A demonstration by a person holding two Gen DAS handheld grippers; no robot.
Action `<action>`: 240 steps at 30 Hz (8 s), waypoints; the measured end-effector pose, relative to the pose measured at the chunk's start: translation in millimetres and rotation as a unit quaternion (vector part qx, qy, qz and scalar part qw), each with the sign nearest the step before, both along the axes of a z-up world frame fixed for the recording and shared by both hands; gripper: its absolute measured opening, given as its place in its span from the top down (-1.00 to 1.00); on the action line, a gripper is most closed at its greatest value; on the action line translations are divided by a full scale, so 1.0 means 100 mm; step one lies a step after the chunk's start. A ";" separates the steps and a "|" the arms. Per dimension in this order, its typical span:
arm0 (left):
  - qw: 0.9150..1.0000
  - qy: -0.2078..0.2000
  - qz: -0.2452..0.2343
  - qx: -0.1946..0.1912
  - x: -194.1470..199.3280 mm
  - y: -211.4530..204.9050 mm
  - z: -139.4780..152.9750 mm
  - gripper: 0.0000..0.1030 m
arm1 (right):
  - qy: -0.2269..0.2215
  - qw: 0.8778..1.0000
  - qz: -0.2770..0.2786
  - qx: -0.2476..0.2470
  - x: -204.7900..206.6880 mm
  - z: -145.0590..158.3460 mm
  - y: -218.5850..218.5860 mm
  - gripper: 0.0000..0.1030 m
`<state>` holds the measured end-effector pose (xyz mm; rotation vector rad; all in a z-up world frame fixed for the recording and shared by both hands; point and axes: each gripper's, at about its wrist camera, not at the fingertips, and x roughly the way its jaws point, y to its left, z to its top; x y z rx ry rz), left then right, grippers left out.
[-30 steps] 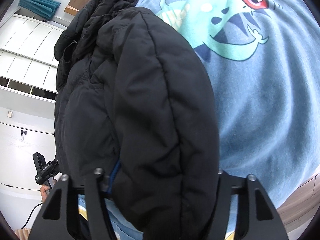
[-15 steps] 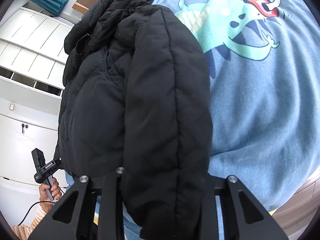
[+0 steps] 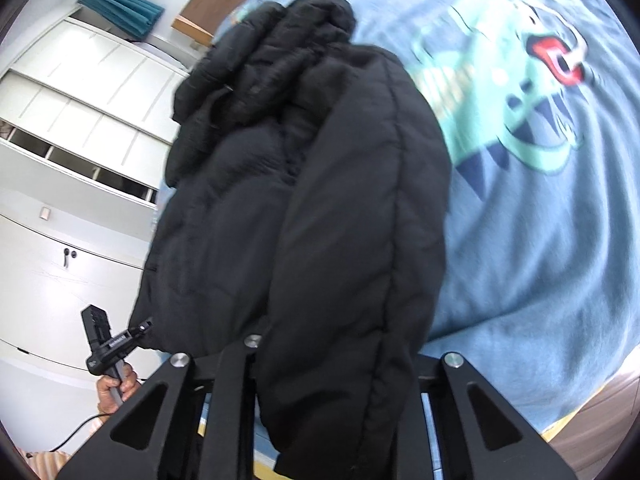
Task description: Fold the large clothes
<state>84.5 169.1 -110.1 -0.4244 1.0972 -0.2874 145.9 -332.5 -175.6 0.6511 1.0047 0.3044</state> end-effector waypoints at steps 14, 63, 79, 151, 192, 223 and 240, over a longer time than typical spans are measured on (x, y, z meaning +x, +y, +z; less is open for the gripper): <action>0.993 -0.082 0.012 -0.087 0.35 0.27 0.79 0.81 | -0.089 0.994 -0.016 0.062 0.30 0.72 -0.02 0.69; 0.962 -0.008 0.167 -0.214 5.56 0.14 0.30 0.36 | -0.041 0.928 -0.255 0.267 5.12 0.14 -1.54 -0.54; 0.976 -0.100 0.159 -0.111 5.09 0.10 1.51 -0.22 | -0.155 0.972 -0.152 0.085 4.41 1.81 -1.17 -0.96; 0.983 -0.073 0.041 0.163 4.85 -0.97 0.52 -0.65 | -0.050 0.975 -0.043 -0.213 4.58 0.81 -0.17 -1.00; 0.958 -0.164 0.059 0.228 4.02 -0.99 0.47 -0.66 | -0.054 0.968 -0.037 -0.242 3.57 0.74 0.15 -1.00; 0.962 -0.167 0.044 0.210 3.55 -0.95 0.76 -0.66 | -0.050 0.973 -0.091 -0.204 2.84 0.92 -0.47 -1.00; 0.994 -0.060 0.092 -0.010 3.87 0.10 0.52 -0.98 | -0.012 0.989 -0.142 0.047 2.85 0.57 -1.19 -1.00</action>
